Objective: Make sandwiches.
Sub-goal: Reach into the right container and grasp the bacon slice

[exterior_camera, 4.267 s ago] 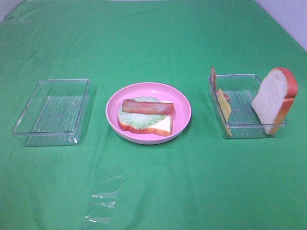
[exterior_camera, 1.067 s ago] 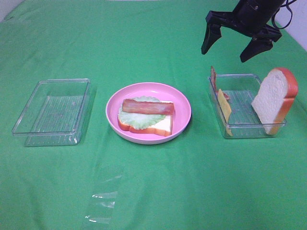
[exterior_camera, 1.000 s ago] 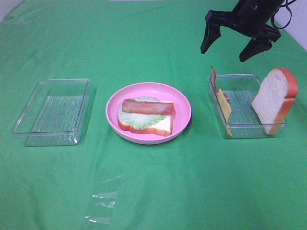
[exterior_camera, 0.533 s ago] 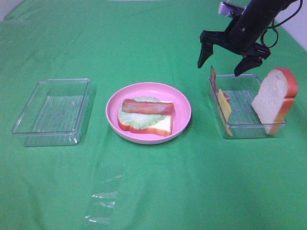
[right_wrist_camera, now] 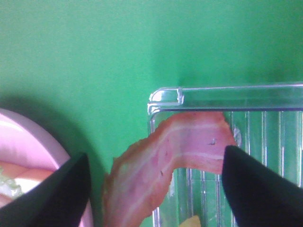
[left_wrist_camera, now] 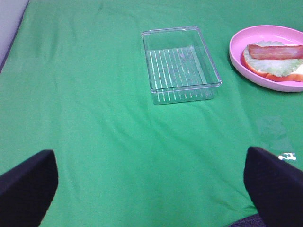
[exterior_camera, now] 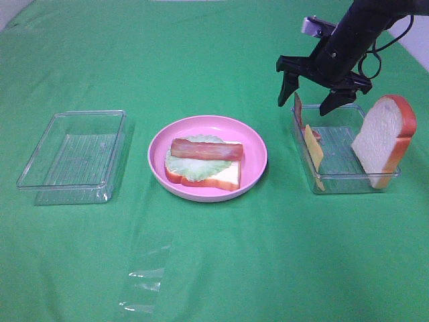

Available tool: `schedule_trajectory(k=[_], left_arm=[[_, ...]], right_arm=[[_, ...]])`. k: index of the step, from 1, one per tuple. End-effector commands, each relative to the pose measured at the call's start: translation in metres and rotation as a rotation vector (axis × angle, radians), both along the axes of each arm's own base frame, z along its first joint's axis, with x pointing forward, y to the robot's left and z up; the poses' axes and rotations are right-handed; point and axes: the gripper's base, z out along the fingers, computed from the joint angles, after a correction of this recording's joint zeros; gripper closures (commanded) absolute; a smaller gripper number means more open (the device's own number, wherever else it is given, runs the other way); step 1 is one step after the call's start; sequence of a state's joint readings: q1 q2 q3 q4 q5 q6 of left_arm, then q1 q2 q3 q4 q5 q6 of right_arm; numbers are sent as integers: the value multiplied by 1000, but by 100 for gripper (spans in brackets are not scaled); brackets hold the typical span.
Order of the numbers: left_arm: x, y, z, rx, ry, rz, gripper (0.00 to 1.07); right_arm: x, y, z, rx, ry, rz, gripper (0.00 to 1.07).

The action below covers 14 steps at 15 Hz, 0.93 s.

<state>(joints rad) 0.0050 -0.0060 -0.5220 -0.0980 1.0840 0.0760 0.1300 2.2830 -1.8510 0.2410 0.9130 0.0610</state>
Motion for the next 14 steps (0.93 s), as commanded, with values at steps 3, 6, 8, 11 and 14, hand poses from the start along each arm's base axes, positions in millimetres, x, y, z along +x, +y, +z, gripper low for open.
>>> schedule_trajectory(k=[3, 6, 8, 11, 14], left_arm=[[-2, -1, 0, -11, -19, -7, 6], [-2, -1, 0, -11, -19, -7, 6], [-2, -1, 0, -11, -19, -7, 6], [-2, -1, 0, -11, -19, -7, 7], [-2, -1, 0, -11, -19, -7, 7]], right_arm=[[-1, -1, -1, -15, 15, 12, 51], [-2, -2, -1, -25, 19, 12, 73], [-1, -2, -1, -21, 22, -10, 90], [-2, -2, -2, -20, 29, -12, 94], [-4, -2, -2, -22, 47, -7, 94]])
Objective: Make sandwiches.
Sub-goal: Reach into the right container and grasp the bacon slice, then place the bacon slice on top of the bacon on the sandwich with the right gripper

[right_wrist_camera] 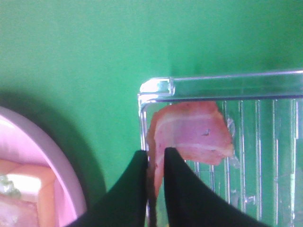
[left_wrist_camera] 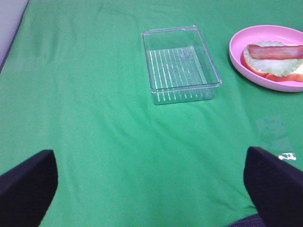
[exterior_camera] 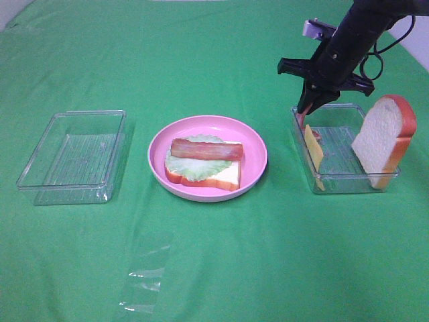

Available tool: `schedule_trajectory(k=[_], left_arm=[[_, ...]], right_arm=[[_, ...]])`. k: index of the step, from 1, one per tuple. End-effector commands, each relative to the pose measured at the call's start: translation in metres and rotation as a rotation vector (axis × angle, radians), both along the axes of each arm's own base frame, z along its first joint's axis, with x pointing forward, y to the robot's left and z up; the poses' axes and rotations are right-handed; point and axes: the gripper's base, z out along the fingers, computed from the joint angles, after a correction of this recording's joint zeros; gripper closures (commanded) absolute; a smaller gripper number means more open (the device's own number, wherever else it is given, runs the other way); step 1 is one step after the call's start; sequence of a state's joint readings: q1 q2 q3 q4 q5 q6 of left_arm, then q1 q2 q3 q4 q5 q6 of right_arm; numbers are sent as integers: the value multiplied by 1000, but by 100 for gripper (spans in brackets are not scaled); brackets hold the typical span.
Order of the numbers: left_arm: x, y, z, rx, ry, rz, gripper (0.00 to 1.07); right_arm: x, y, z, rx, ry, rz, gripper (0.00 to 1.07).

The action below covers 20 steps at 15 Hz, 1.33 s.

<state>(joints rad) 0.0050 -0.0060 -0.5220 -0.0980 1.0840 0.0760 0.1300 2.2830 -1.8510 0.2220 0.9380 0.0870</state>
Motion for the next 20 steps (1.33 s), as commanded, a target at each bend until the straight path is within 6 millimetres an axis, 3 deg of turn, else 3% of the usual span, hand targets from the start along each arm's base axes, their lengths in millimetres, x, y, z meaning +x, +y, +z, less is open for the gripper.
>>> schedule_trajectory(k=[1, 3, 5, 11, 15, 16, 17, 20], left_arm=[[-2, -1, 0, -11, -19, -7, 7], [-2, -1, 0, -11, -19, -7, 7], [-2, -1, 0, -11, -19, -7, 7], [-2, -1, 0, -11, -19, -7, 7], [-2, -1, 0, -11, -19, -7, 7], [-2, -1, 0, -11, -19, -7, 7], [-2, -1, 0, -11, -19, -7, 7], [-2, -1, 0, -11, -19, -7, 7]], right_arm=[[-2, 0, -1, -7, 28, 8, 94], [-4, -1, -1, -9, 48, 13, 107], [-7, -2, 10, -21, 40, 16, 107], [-27, -3, 86, 8, -56, 30, 107], [-47, 18, 134, 257, -163, 200, 107], [-51, 28, 137, 369, -180, 262, 107], [-60, 51, 125, 513, -164, 341, 107], [-75, 92, 102, 541, -134, 434, 107]])
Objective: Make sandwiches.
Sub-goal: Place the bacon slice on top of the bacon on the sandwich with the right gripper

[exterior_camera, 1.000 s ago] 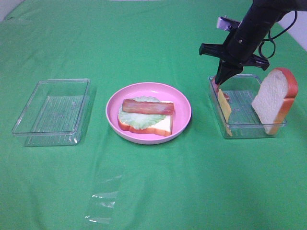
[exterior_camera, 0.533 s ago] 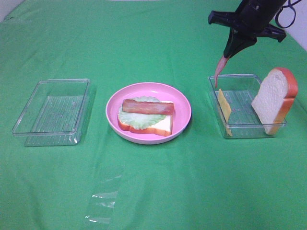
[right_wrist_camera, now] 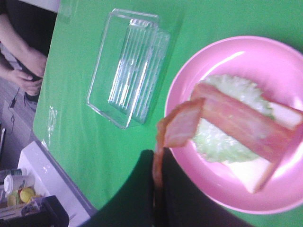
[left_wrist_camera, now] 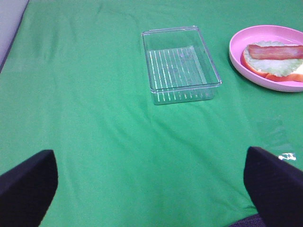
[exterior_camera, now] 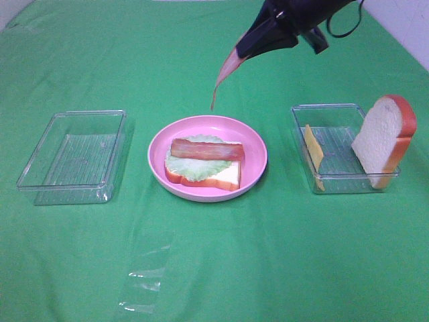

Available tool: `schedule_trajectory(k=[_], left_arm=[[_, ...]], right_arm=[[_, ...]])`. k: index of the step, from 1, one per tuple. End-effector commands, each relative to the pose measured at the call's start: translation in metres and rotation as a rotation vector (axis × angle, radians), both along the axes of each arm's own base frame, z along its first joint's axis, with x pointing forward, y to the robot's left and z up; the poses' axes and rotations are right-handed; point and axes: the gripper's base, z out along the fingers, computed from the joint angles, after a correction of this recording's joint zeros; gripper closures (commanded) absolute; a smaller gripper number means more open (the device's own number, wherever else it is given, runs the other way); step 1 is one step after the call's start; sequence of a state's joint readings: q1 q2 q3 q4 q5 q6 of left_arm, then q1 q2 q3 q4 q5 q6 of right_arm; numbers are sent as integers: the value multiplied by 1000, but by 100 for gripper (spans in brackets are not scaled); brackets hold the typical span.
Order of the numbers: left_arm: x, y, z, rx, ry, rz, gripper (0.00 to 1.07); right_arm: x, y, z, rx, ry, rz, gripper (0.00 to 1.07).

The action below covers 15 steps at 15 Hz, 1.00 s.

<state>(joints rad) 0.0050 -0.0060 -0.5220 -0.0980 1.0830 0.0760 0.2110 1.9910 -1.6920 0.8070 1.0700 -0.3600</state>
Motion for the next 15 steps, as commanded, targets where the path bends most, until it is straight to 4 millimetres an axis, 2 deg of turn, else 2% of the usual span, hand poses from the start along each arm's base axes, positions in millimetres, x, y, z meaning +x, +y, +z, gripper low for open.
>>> schedule_trajectory(k=[1, 4, 5, 7, 8, 11, 15], left_arm=[[-2, -1, 0, -11, -18, -7, 7], [-2, -1, 0, -11, -18, -7, 7], [-2, -1, 0, -11, -18, -7, 7], [-2, -1, 0, -11, -18, -7, 7], [-2, -1, 0, -11, -18, -7, 7], [-2, -1, 0, -11, -18, -7, 7], [-2, -1, 0, -11, -18, -7, 7]], right_arm=[[-11, 40, -15, 35, -8, 98, 107], [-17, 79, -43, 40, 12, 154, 107], [-17, 87, -56, 33, 29, 155, 107], [-11, 91, -81, 44, 79, 144, 107], [-8, 91, -92, 39, 88, 139, 107], [-6, 88, -108, -21, 84, 157, 107], [3, 60, -111, -139, 81, 126, 107]])
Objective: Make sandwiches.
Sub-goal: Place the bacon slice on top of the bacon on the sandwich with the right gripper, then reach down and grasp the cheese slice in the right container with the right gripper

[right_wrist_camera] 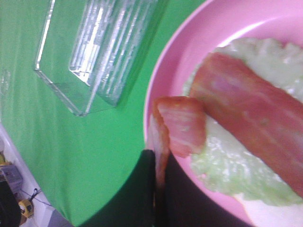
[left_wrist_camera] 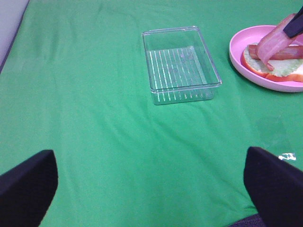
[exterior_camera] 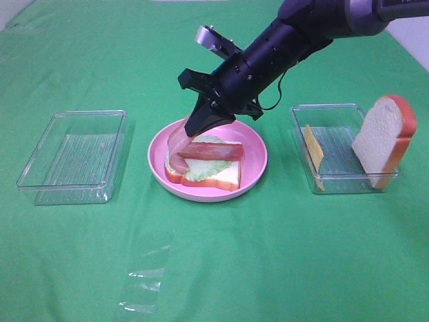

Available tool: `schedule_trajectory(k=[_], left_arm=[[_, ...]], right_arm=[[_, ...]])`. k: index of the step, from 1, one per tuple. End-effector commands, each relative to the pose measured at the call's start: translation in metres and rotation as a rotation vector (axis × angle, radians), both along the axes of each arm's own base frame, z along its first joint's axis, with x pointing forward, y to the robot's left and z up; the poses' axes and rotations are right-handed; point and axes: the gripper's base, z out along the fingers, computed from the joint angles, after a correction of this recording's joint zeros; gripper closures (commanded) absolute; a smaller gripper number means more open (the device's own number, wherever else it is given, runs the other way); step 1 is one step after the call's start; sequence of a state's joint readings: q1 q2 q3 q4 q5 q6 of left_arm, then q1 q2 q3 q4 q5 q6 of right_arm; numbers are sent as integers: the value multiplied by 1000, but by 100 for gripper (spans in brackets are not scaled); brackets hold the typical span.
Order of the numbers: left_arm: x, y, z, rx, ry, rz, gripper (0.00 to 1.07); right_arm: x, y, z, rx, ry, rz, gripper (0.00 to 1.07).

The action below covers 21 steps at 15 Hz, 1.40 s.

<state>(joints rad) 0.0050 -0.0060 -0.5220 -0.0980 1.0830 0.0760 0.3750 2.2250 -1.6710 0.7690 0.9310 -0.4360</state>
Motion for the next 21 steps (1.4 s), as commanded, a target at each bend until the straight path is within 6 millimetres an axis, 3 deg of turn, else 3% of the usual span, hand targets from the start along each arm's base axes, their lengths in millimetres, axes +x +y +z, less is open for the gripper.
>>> schedule_trajectory(k=[1, 6, 10, 11, 13, 14, 15, 17, 19, 21], left_arm=[[-2, -1, 0, -11, -18, -7, 7], [-2, -1, 0, -11, -18, -7, 7], [-2, -1, 0, -11, -18, -7, 7], [-2, -1, 0, -11, -18, -7, 7], [-2, -1, 0, -11, -18, -7, 7], [-2, -1, 0, -11, -18, -7, 7], [-2, -1, 0, -11, -18, -7, 7], [-2, -1, 0, -11, -18, -7, 7], [-2, -1, 0, -11, -18, -7, 7], [-2, -1, 0, -11, -18, -7, 7]], right_arm=[[4, -14, -2, -58, -4, -24, 107], [10, -32, -9, -213, -49, -37, 107], [10, -33, -8, -225, -48, -45, 107], [11, -33, -7, -223, -56, -48, 99], [12, -32, -2, -219, -69, -50, 63], [13, -32, 0, -216, -73, -49, 53], [15, -32, 10, -212, -96, -43, 28], [16, -33, 28, -219, -141, -31, 15], [13, -38, 51, -250, -179, -66, 14], [2, -57, 71, -430, -132, -135, 14]])
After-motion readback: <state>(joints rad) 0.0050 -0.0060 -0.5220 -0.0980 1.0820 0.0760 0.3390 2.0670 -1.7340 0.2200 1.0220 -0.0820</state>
